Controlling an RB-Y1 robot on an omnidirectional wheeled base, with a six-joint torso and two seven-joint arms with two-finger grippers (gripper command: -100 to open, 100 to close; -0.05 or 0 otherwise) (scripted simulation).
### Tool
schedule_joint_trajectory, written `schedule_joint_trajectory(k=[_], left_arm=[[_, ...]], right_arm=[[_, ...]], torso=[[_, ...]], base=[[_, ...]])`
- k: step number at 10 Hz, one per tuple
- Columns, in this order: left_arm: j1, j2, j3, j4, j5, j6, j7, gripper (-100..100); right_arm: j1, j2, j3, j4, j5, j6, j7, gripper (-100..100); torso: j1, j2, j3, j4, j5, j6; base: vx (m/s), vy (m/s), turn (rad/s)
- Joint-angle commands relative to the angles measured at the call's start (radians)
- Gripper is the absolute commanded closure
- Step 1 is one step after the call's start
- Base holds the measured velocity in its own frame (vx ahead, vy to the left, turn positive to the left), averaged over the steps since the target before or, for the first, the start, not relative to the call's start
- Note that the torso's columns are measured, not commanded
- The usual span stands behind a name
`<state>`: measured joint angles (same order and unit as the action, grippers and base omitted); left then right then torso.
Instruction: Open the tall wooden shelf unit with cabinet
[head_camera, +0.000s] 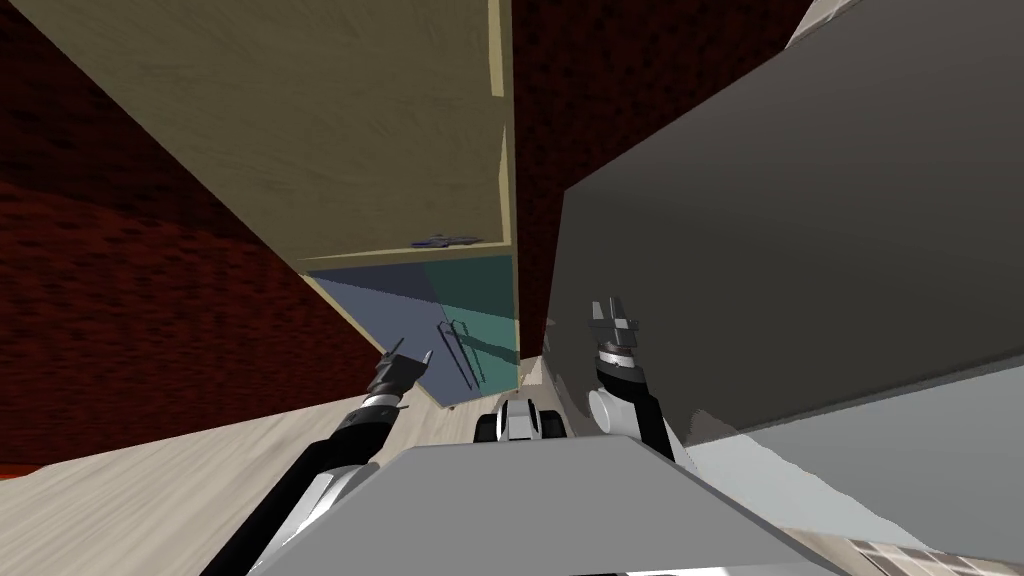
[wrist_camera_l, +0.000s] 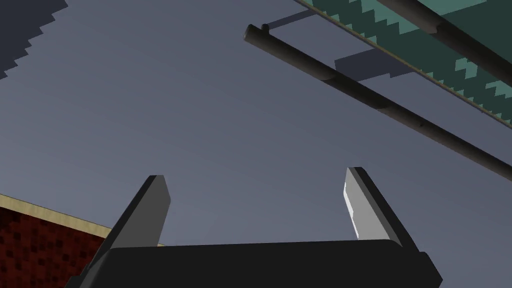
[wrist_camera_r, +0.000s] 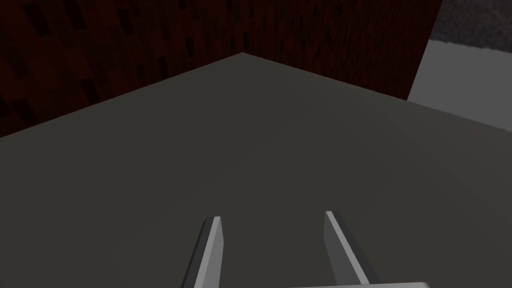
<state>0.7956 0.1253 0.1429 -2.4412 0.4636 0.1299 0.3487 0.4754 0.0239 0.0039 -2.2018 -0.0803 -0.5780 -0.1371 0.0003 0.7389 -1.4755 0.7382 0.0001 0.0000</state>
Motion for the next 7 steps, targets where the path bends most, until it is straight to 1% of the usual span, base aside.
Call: schedule_joint_trajectory(k=[1,3,4,5,6,7], left_arm=[[0.031,-0.015,0.003,-0.025,0.031,0.053,0.018,-100],[0.048,-0.027,0.007,-0.048,0.052,0.087,0.030,-100],[0.062,-0.046,0.010,-0.075,0.069,0.114,0.040,-100],[0.067,-0.059,0.011,-0.090,0.075,0.125,0.043,-100],[0.073,-0.084,0.013,-0.118,0.083,0.139,0.048,-100],[0.070,-0.069,0.013,-0.103,0.079,0.128,0.046,-100]], right_arm=[[0.000,0.000,0.000,0.000,0.000,0.000,0.000,0],[0.000,0.000,0.000,0.000,0.000,0.000,0.000,0],[0.000,0.000,0.000,0.000,0.000,0.000,0.000,0],[0.000,0.000,0.000,0.000,0.000,0.000,0.000,0],[0.000,0.000,0.000,0.000,0.000,0.000,0.000,0],[0.000,0.000,0.000,0.000,0.000,0.000,0.000,0]], torso=[[0.000,-0.001,0.000,0.000,0.000,0.000],[0.000,-0.001,-0.001,0.000,0.000,0.000],[0.001,-0.001,0.000,0.000,0.000,0.000],[-0.001,-0.002,-0.001,0.000,0.000,0.000],[-0.001,-0.001,0.000,0.000,0.000,0.000],[0.001,0.000,0.000,0.000,0.000,0.000]], base=[[0.097,-0.084,0.040],[0.090,-0.074,0.029],[0.105,-0.083,0.040],[0.091,-0.081,0.031],[0.068,-0.054,0.024],[0.029,-0.023,0.006]])
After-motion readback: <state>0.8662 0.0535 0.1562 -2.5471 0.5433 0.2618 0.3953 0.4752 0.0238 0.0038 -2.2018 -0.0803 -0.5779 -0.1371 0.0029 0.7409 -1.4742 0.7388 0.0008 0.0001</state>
